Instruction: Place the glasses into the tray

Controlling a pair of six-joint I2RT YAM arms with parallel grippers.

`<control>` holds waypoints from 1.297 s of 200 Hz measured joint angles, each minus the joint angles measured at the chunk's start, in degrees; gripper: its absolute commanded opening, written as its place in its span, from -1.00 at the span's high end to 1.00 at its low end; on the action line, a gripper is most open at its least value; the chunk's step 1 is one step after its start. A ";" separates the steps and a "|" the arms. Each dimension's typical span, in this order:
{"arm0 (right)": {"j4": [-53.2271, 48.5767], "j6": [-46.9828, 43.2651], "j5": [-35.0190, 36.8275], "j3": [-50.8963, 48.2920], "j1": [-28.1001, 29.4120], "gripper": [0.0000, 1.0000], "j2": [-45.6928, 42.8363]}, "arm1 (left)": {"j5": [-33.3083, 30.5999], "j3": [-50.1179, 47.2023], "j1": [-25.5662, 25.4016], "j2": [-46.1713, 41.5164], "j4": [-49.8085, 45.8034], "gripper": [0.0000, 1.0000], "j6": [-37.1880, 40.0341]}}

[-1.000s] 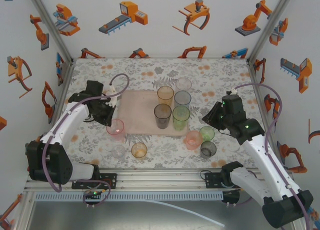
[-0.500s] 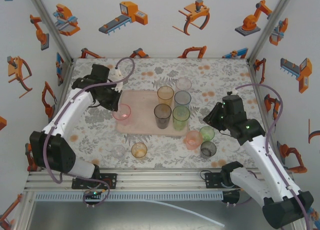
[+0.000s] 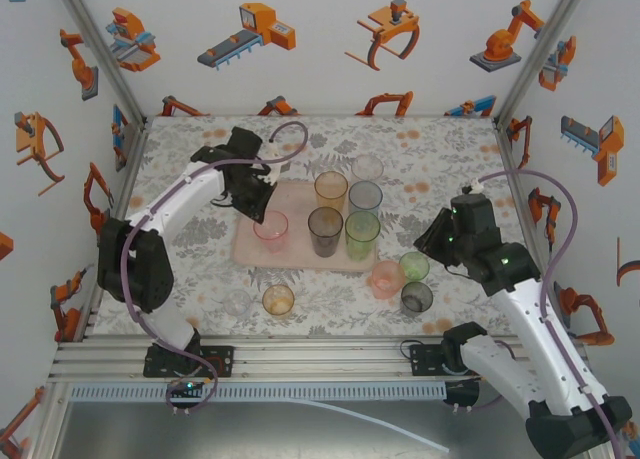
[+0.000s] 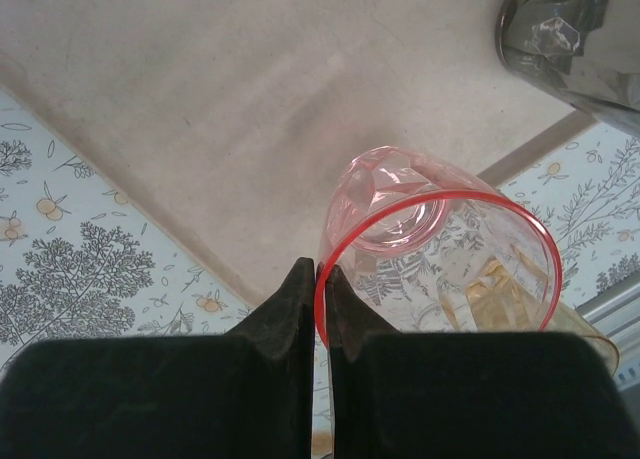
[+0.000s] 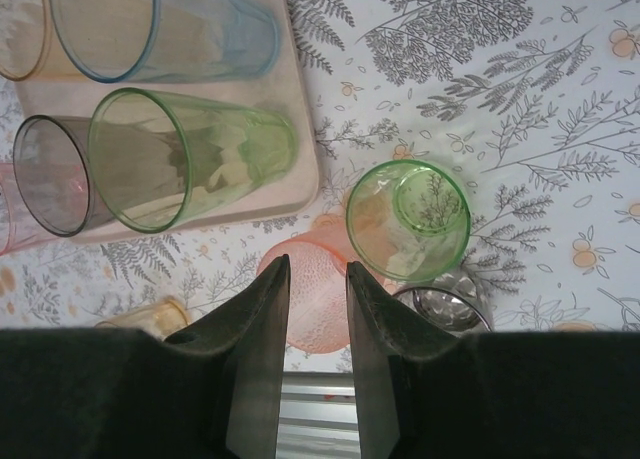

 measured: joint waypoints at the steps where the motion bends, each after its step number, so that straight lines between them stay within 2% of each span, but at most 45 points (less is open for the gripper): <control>1: -0.04 -0.02 0.00 0.00 0.00 0.37 0.00 | -0.04 0.00 -0.02 0.00 0.02 0.79 -0.02; 101: -1.75 -0.04 0.81 0.02 0.00 0.37 -1.03 | -2.12 -0.68 -3.76 1.81 4.50 0.75 -2.47; 259: -4.35 -0.46 0.81 0.63 0.00 0.36 -2.80 | -4.94 -4.85 -5.29 2.03 7.13 0.63 -3.43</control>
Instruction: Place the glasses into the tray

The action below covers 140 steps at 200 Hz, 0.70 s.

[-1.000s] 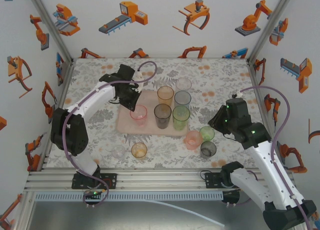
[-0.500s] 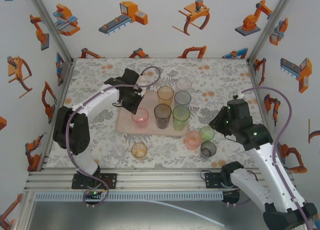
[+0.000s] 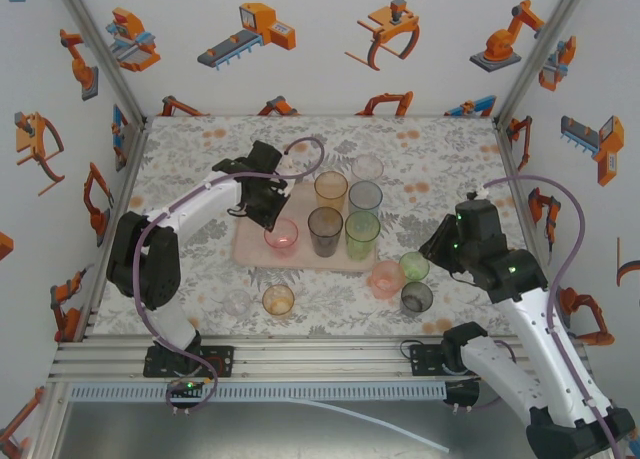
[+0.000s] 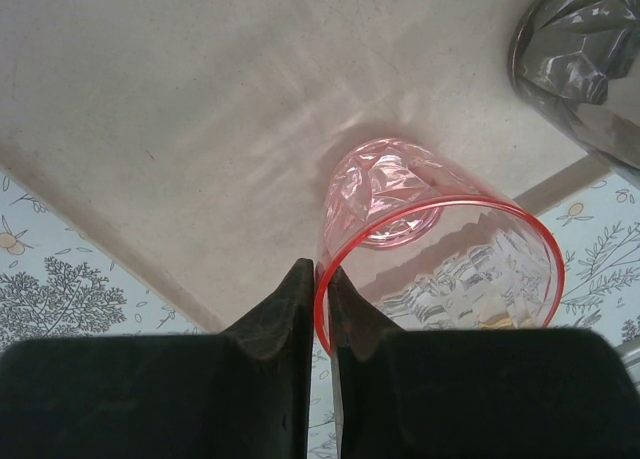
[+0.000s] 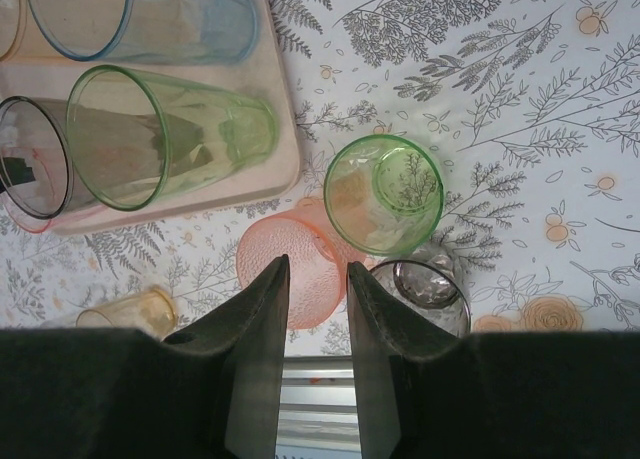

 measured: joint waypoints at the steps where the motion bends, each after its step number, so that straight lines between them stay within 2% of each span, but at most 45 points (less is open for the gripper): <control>1: 0.00 0.00 0.00 0.00 0.00 0.36 -0.02 | -0.02 0.00 -0.02 0.00 0.00 0.63 0.00; 19: -0.04 0.00 0.02 0.00 0.00 0.35 -0.13 | -0.07 -0.07 -0.02 0.00 0.04 0.57 -0.02; 45: -0.04 0.00 0.00 0.07 0.00 0.34 -0.13 | -0.22 -0.26 -0.07 -0.04 0.20 0.31 -0.04; 87: -1.09 -0.94 -0.22 2.08 0.00 0.33 0.92 | -0.90 -0.52 -0.07 -0.61 0.15 0.05 -0.15; 140: -4.96 -4.13 -2.01 6.47 0.00 0.33 6.16 | -2.60 1.49 -0.04 -4.96 -2.34 -0.16 0.68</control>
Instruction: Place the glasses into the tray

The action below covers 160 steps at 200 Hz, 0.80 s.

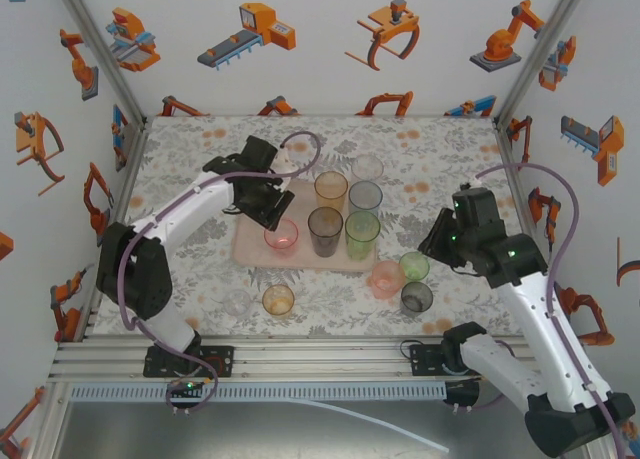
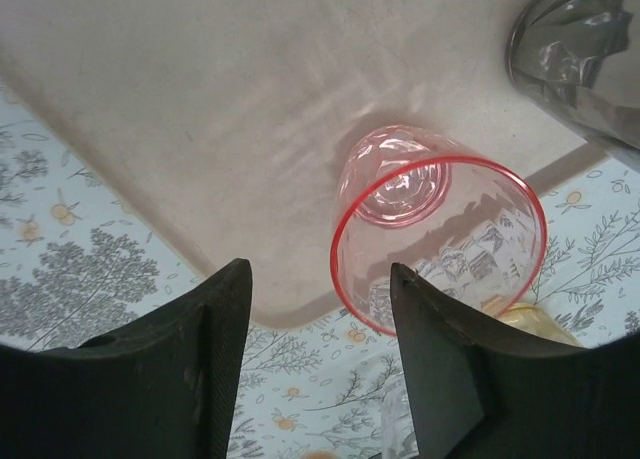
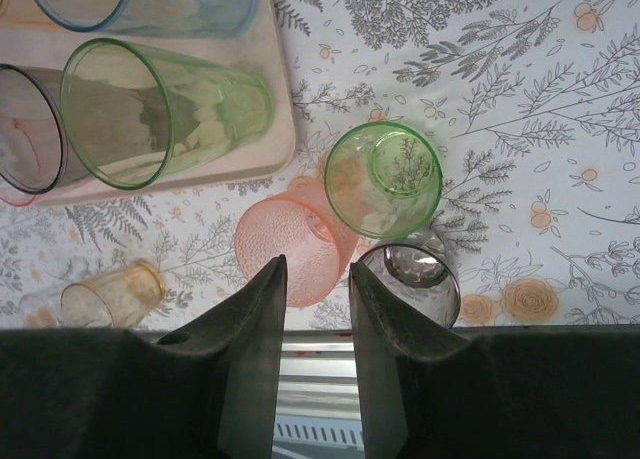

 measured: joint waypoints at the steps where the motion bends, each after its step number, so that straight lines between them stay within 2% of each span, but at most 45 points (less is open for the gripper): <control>1: -0.02 -0.04 -0.02 0.04 0.00 0.33 0.07 | -0.02 0.09 0.02 -0.11 -0.09 -0.17 0.02; 52: -3.06 -2.78 -3.93 0.42 0.00 0.33 5.31 | -0.26 4.50 1.44 -7.61 -5.05 -0.44 1.05; 89: -4.04 -3.50 -5.38 0.39 1.66 0.32 6.91 | 1.05 4.90 5.05 -15.15 -8.48 -0.58 1.27; 130: -4.04 -3.56 -4.07 0.42 6.95 0.32 11.43 | 2.95 3.04 11.56 -22.29 -9.38 -0.69 0.74; 160: -4.00 -3.15 -1.09 0.42 11.67 0.32 14.64 | 4.11 -0.15 12.98 -25.68 -9.60 -0.73 0.15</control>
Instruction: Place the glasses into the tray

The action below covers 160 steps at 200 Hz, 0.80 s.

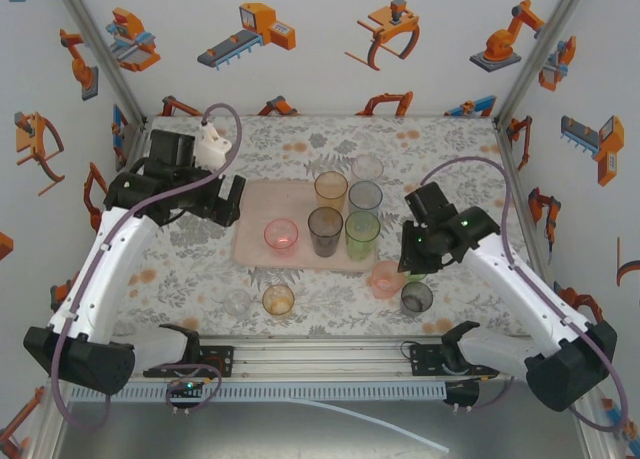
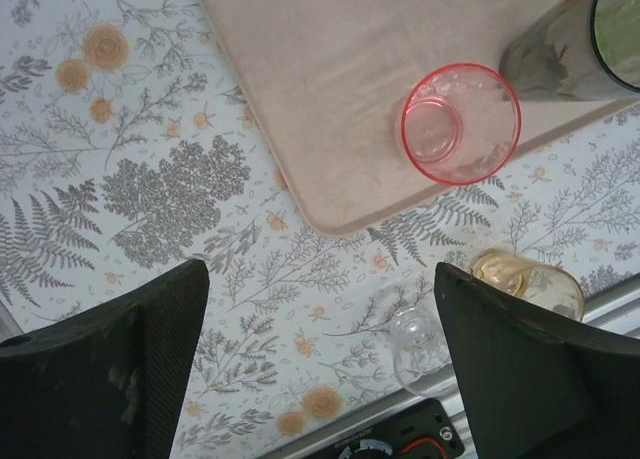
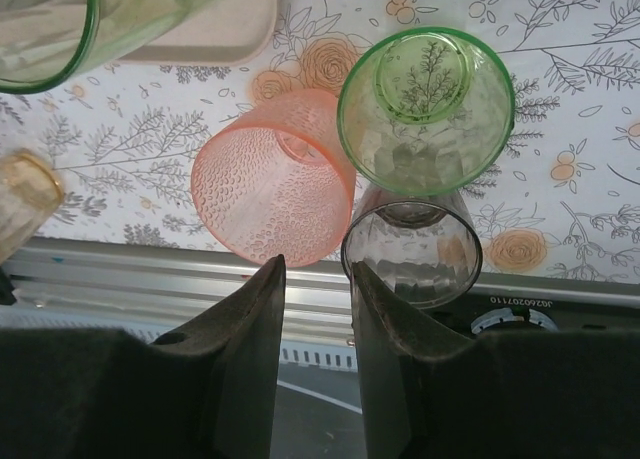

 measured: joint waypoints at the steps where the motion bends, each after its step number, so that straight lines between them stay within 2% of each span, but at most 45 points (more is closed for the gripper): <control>1: 0.02 0.00 0.13 0.00 0.20 0.32 0.15 | 0.02 -0.04 0.02 -0.07 -0.04 -0.73 0.00; 41: 0.87 1.55 3.91 -0.42 4.15 0.33 2.12 | 1.09 -2.84 1.57 -1.42 -0.35 -0.76 -0.72; 98: 1.57 3.26 7.63 -2.64 4.52 0.36 2.23 | 2.27 -3.80 2.95 -2.29 -0.22 -0.77 -1.73; 160: 5.38 3.93 7.48 -5.25 4.52 0.46 3.78 | 3.10 -6.10 3.61 -3.54 -0.13 -0.78 -1.99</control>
